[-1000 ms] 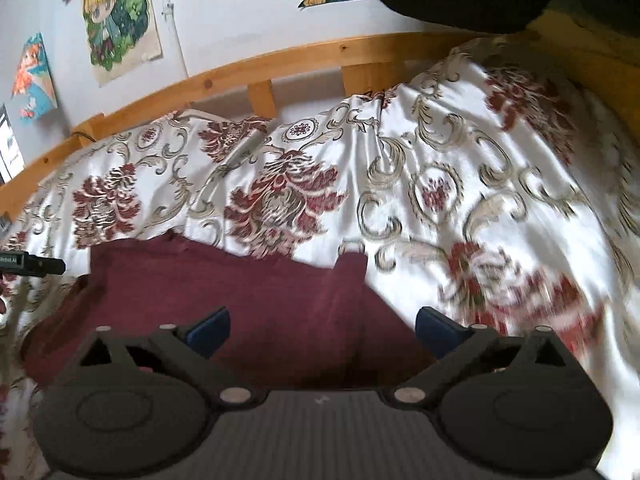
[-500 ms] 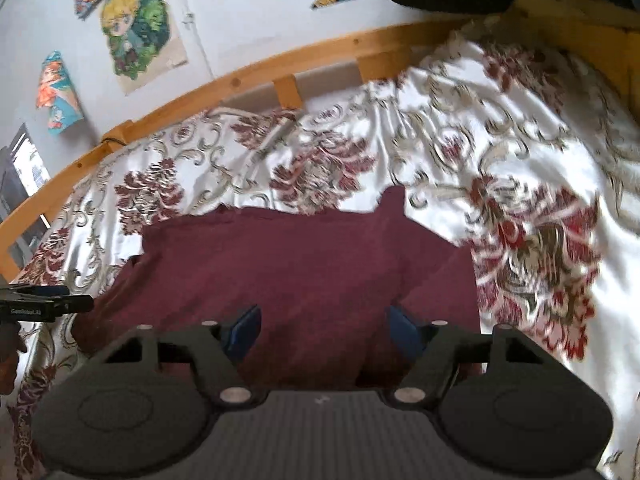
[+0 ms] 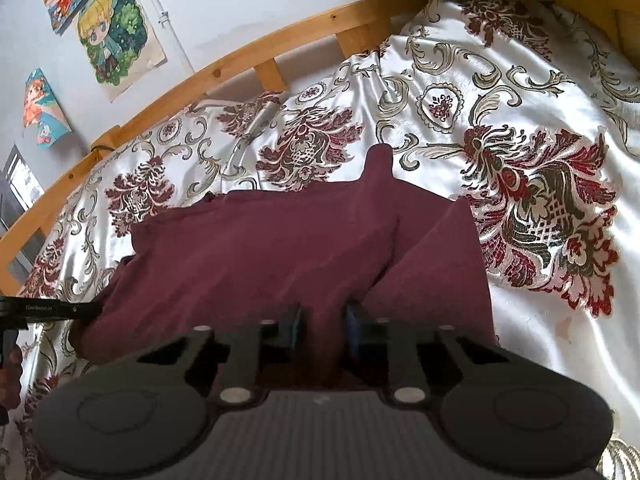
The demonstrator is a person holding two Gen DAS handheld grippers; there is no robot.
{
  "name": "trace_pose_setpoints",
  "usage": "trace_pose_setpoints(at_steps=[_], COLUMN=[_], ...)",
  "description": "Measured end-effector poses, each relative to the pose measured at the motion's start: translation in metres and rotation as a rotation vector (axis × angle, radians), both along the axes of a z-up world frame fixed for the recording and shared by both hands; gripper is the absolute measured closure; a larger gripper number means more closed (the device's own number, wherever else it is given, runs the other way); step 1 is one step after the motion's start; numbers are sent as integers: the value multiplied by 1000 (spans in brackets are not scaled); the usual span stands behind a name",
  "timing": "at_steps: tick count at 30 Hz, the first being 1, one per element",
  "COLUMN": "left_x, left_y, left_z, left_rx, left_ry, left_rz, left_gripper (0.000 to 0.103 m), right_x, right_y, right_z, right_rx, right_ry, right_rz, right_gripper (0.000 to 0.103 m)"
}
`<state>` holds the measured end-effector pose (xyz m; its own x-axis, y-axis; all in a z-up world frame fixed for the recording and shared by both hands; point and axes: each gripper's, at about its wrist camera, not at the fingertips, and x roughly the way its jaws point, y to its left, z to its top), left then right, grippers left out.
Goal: Fold small clothes
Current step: 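Grasp the folded shirt edge again with both tools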
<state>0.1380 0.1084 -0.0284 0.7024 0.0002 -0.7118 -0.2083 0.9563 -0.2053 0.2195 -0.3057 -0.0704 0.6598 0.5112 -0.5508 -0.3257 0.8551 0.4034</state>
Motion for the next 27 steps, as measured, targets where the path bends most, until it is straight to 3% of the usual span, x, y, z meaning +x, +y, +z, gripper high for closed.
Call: trace_pose_setpoints(at_steps=[3,9,14,22,27], left_x=[-13,-28,-28,-27,-33], left_y=[7,18,22,18,23], left_z=[-3,-8,-15,-13,-7], left_rx=[-43,-99,-101,-70,-108], left_ry=[-25,-58,-32,-36,-81], left_rz=[52,149,149,104,125], left_gripper=[101,101,101,100,101], right_x=[1,-12,-6,-4,-3], right_y=[-7,-14,-19,-17,-22], right_z=[1,8,-14,-17,-18], right_rx=[39,30,80,88,124], right_ry=[9,34,141,140,156], right_rz=[-22,-64,-81,-83,-91], right_gripper=[98,99,99,99,99])
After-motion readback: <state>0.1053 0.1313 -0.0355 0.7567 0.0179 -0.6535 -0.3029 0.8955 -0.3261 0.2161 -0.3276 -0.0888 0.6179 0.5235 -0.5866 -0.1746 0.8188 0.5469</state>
